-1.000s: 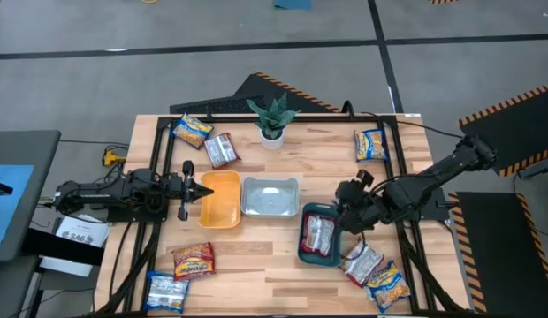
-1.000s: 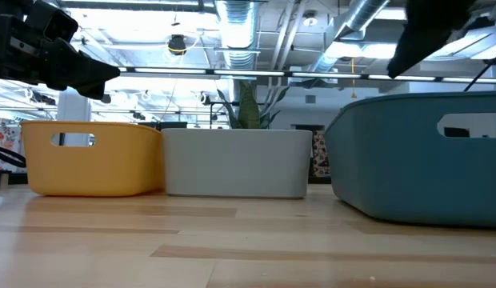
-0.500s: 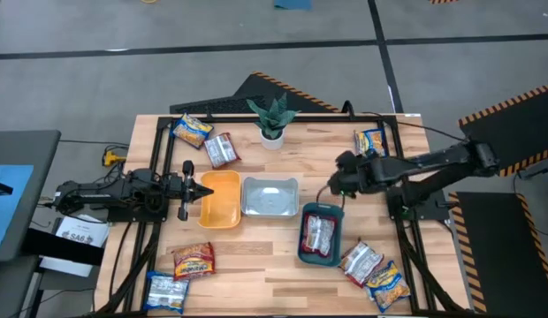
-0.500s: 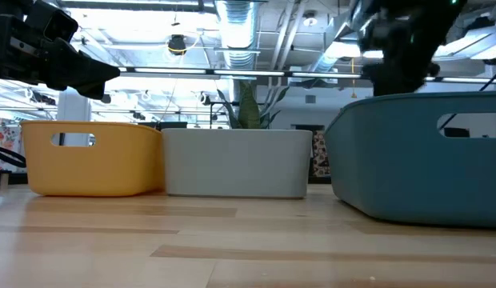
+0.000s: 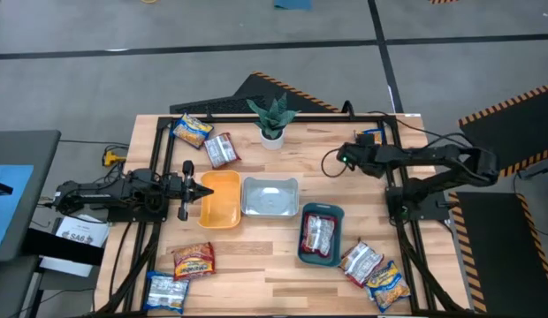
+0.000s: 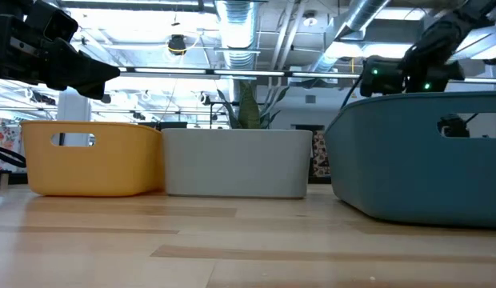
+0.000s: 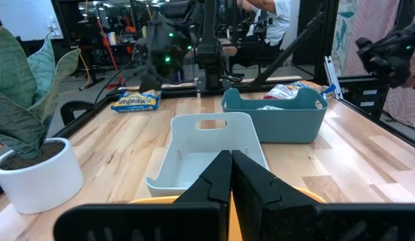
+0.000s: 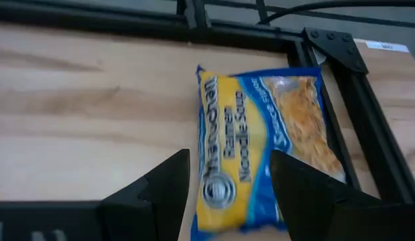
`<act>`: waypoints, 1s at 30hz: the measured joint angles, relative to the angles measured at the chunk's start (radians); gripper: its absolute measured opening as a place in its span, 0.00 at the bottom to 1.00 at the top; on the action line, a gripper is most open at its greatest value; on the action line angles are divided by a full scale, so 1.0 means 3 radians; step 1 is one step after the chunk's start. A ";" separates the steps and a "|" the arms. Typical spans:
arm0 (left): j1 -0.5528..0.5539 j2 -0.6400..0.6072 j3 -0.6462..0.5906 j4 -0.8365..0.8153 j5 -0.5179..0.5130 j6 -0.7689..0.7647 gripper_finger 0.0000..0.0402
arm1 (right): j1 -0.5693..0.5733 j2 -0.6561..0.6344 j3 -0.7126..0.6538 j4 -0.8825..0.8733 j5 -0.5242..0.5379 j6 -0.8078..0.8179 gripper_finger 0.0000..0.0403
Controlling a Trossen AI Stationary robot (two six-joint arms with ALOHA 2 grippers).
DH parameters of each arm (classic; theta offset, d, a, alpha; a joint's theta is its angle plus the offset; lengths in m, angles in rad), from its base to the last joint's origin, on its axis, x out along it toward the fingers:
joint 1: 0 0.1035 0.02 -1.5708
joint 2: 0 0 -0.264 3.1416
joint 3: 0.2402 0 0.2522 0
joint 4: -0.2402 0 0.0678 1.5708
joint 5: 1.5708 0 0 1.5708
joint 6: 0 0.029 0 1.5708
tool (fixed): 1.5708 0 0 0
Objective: Sort Maruchan noodles
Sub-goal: Put the top right blue noodle pack into the gray bin
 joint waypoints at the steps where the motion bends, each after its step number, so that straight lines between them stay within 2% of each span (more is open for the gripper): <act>1: 0.0000 0.0000 0.0000 0.0001 0.0000 0.0000 0.00 | -0.0063 0.0003 -0.0033 0.0110 -0.0002 -0.0052 0.56; 7: 0.0000 0.0000 -0.0001 0.0001 0.0000 0.0000 0.00 | -0.0330 0.0164 -0.0154 0.0652 -0.0005 -0.0281 0.56; 18: 0.0001 0.0000 0.0000 0.0000 0.0000 0.0000 0.00 | -0.0535 0.0958 -0.0146 0.1170 0.0137 -0.0491 0.54; 22: 0.0000 0.0000 -0.0001 0.0001 -0.0001 0.0000 0.00 | -0.0521 0.1125 -0.0137 0.1167 0.0201 -0.0507 0.40; 27: 0.0001 0.0000 -0.0001 0.0000 -0.0001 0.0000 0.00 | -0.0468 0.1165 -0.0138 0.1135 0.0290 -0.0576 0.07; 30: 0.0000 0.0000 -0.0001 0.0001 0.0000 0.0000 0.00 | -0.0311 0.1019 -0.0157 0.1016 0.0314 -0.0584 0.04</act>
